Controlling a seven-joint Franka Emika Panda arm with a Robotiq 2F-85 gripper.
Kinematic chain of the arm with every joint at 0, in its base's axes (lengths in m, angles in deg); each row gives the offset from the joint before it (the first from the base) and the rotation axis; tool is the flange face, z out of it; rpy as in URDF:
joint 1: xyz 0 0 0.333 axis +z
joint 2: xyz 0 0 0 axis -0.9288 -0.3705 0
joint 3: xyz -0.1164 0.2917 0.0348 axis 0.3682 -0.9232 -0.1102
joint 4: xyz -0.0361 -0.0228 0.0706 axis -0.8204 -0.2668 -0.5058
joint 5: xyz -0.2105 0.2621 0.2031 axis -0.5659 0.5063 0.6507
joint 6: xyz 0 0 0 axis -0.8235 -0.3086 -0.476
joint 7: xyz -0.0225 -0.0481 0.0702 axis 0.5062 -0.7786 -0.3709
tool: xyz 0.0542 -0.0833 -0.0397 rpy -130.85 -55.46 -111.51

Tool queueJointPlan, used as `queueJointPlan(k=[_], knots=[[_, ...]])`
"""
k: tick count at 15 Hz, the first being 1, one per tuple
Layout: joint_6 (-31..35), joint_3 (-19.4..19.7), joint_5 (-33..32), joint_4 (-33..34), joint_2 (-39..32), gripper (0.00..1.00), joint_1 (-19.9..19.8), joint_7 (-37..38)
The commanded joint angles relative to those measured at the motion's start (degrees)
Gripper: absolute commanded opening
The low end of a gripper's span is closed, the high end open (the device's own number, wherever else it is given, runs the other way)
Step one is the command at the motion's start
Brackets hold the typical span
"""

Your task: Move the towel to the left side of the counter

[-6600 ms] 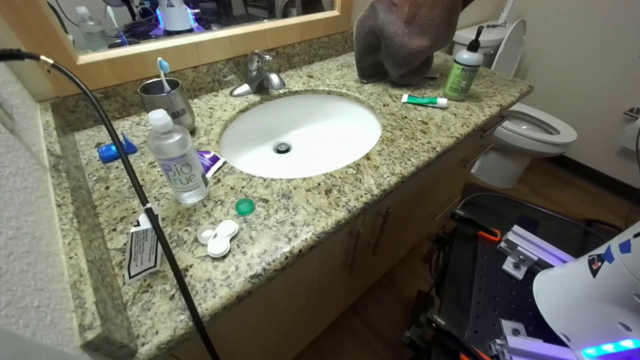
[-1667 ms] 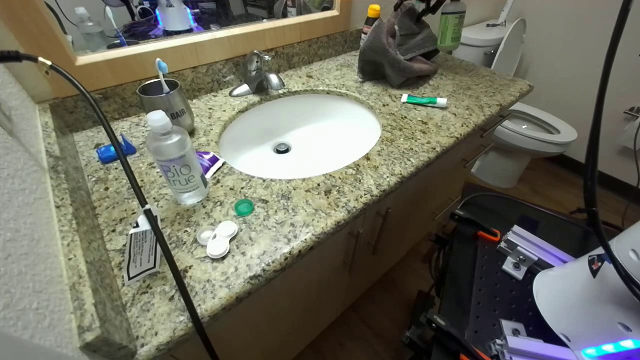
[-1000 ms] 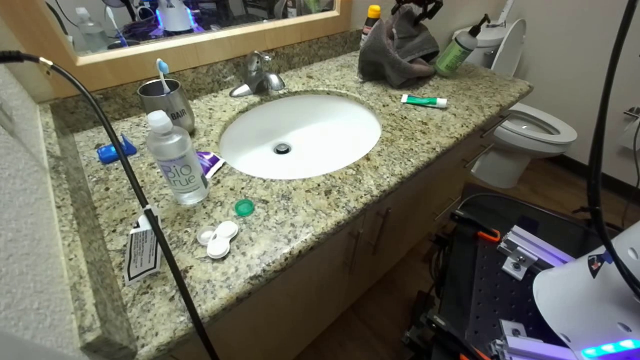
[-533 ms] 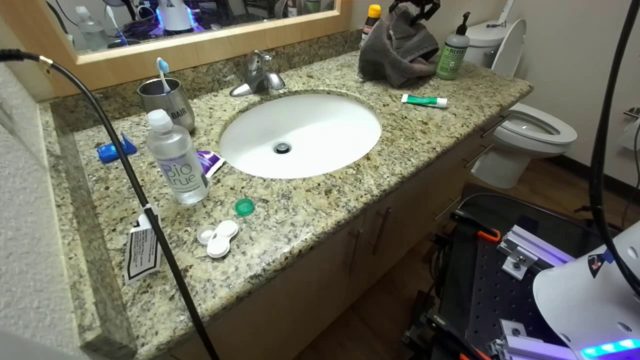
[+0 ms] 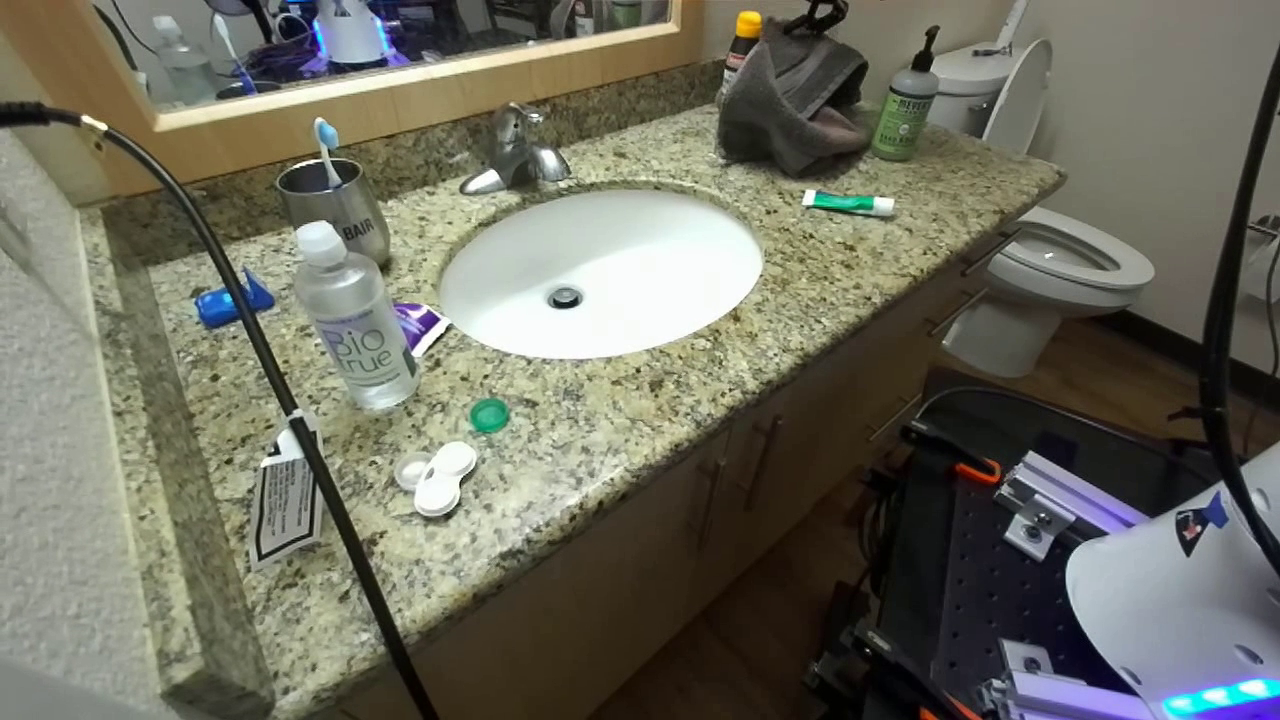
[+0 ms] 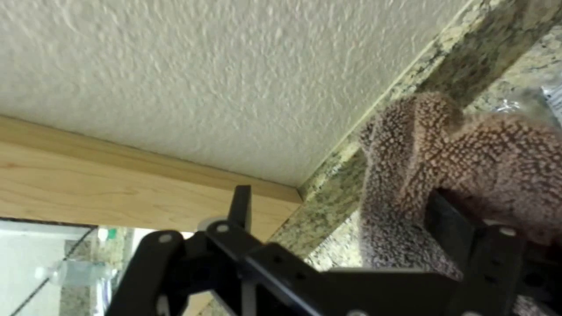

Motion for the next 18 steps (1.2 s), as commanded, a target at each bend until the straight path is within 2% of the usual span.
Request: queueJointPlan(k=[1,6,11,12,13,18], knots=[[1.37,-1.09,2.23,0.45,-0.20,1.00,-0.52,-0.14],[2.57,-2.39,6.09,0.47,-0.25,1.00,-1.12,-0.18],[-1.51,-5.56,11.18,1.78,-0.89,1.00,-2.76,-1.31],[-1.73,-5.72,11.98,1.96,-1.03,1.00,-2.81,-1.78],[0.14,-3.96,9.80,0.96,-0.50,1.00,-1.13,0.40],[-0.50,-4.26,10.64,1.32,-0.69,1.00,-1.41,0.35]])
